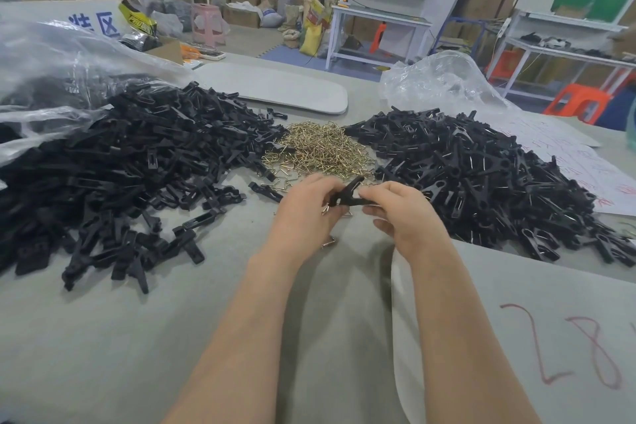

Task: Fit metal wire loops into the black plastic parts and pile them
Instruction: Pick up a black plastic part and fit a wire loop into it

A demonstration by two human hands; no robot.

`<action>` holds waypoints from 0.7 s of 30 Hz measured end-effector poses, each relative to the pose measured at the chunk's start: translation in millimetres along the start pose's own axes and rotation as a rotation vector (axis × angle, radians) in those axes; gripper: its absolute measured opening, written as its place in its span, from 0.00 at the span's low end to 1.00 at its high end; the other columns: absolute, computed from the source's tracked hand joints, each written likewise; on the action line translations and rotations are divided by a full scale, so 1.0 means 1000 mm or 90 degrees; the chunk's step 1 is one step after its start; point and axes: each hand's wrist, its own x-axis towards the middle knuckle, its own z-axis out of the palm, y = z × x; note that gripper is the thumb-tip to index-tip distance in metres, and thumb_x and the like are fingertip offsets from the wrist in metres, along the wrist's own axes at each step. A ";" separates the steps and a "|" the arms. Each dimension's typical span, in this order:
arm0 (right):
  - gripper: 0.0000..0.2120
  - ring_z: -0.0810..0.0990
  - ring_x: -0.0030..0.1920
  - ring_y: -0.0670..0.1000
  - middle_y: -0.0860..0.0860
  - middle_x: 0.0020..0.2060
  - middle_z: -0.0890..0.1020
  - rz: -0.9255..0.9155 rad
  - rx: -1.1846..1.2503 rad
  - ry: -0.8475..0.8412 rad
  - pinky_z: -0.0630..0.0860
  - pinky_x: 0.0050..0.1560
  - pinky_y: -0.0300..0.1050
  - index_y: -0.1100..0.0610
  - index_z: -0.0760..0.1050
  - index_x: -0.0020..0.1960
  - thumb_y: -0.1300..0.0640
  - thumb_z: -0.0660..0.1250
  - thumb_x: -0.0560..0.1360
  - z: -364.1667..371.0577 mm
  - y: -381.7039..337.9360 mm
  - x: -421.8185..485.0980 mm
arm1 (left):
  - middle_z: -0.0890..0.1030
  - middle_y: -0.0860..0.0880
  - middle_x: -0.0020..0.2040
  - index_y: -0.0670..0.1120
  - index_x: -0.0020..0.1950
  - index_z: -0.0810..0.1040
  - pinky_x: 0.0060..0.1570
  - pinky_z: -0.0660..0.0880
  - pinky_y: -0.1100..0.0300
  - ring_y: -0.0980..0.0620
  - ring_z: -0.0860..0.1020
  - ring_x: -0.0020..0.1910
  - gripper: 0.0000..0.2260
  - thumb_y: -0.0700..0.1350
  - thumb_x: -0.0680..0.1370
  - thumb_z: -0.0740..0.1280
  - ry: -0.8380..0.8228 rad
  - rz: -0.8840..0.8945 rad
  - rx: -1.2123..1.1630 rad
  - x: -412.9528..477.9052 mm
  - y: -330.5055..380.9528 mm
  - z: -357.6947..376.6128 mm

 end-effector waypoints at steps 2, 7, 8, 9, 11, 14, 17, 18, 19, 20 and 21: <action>0.06 0.80 0.39 0.46 0.48 0.35 0.81 0.091 0.141 -0.110 0.73 0.41 0.40 0.54 0.76 0.38 0.55 0.68 0.74 -0.007 -0.002 -0.001 | 0.77 0.51 0.46 0.46 0.52 0.81 0.53 0.75 0.57 0.50 0.77 0.46 0.10 0.38 0.73 0.72 -0.015 -0.002 -0.066 -0.001 0.002 -0.003; 0.12 0.80 0.34 0.48 0.51 0.35 0.81 0.129 0.278 -0.232 0.78 0.38 0.40 0.55 0.79 0.35 0.46 0.71 0.62 -0.012 0.000 -0.004 | 0.79 0.52 0.47 0.52 0.51 0.81 0.53 0.75 0.67 0.56 0.78 0.46 0.12 0.37 0.72 0.73 -0.039 -0.005 -0.162 -0.003 0.009 -0.007; 0.15 0.81 0.35 0.48 0.52 0.37 0.82 0.131 0.269 -0.253 0.79 0.38 0.41 0.56 0.80 0.39 0.44 0.71 0.62 -0.012 0.001 -0.004 | 0.79 0.53 0.47 0.54 0.49 0.80 0.53 0.75 0.67 0.57 0.78 0.45 0.14 0.36 0.72 0.73 -0.043 -0.004 -0.173 -0.003 0.010 -0.008; 0.21 0.82 0.37 0.50 0.53 0.39 0.83 0.140 0.254 -0.273 0.80 0.39 0.43 0.56 0.79 0.45 0.42 0.70 0.61 -0.012 0.001 -0.004 | 0.80 0.53 0.47 0.55 0.49 0.79 0.53 0.75 0.66 0.57 0.78 0.45 0.15 0.36 0.71 0.73 -0.047 -0.003 -0.183 -0.003 0.011 -0.009; 0.30 0.84 0.39 0.53 0.56 0.40 0.84 0.171 0.230 -0.312 0.81 0.40 0.45 0.59 0.77 0.52 0.38 0.68 0.60 -0.011 0.002 -0.003 | 0.81 0.52 0.47 0.52 0.50 0.81 0.54 0.74 0.64 0.55 0.78 0.47 0.11 0.38 0.71 0.73 -0.049 0.000 -0.180 -0.003 0.012 -0.011; 0.31 0.85 0.37 0.52 0.57 0.36 0.85 0.171 0.253 -0.351 0.81 0.37 0.42 0.63 0.77 0.50 0.37 0.65 0.63 -0.007 0.003 -0.003 | 0.80 0.55 0.48 0.46 0.52 0.82 0.54 0.69 0.67 0.57 0.76 0.50 0.09 0.42 0.72 0.73 -0.026 0.020 -0.142 -0.002 0.012 -0.012; 0.29 0.85 0.34 0.51 0.57 0.34 0.84 0.155 0.309 -0.352 0.81 0.36 0.41 0.64 0.77 0.50 0.39 0.63 0.65 -0.003 0.007 -0.002 | 0.78 0.57 0.49 0.48 0.51 0.81 0.51 0.68 0.71 0.59 0.75 0.49 0.09 0.40 0.71 0.74 -0.016 0.030 -0.173 0.000 0.015 -0.014; 0.28 0.85 0.34 0.51 0.56 0.33 0.84 0.149 0.320 -0.350 0.81 0.36 0.41 0.63 0.78 0.50 0.40 0.63 0.65 -0.002 0.008 -0.001 | 0.78 0.57 0.49 0.48 0.51 0.81 0.51 0.70 0.68 0.59 0.76 0.49 0.10 0.40 0.71 0.73 -0.021 0.029 -0.189 -0.001 0.016 -0.014; 0.27 0.85 0.34 0.51 0.56 0.33 0.84 0.142 0.325 -0.346 0.81 0.35 0.41 0.62 0.79 0.48 0.40 0.64 0.65 -0.001 0.009 -0.001 | 0.79 0.57 0.49 0.50 0.51 0.81 0.53 0.72 0.65 0.59 0.76 0.49 0.10 0.40 0.71 0.73 -0.027 0.029 -0.199 -0.001 0.016 -0.013; 0.25 0.85 0.33 0.51 0.56 0.33 0.84 0.136 0.328 -0.342 0.81 0.35 0.41 0.62 0.81 0.46 0.40 0.64 0.65 0.001 0.009 -0.001 | 0.79 0.57 0.49 0.51 0.51 0.80 0.54 0.72 0.63 0.60 0.76 0.49 0.11 0.40 0.72 0.73 -0.030 0.028 -0.205 -0.001 0.016 -0.013; 0.24 0.84 0.33 0.51 0.57 0.33 0.84 0.128 0.328 -0.336 0.81 0.34 0.41 0.61 0.82 0.44 0.41 0.64 0.65 0.002 0.009 -0.001 | 0.80 0.58 0.49 0.54 0.51 0.80 0.55 0.72 0.61 0.60 0.77 0.49 0.11 0.41 0.72 0.73 -0.031 0.025 -0.212 -0.001 0.015 -0.013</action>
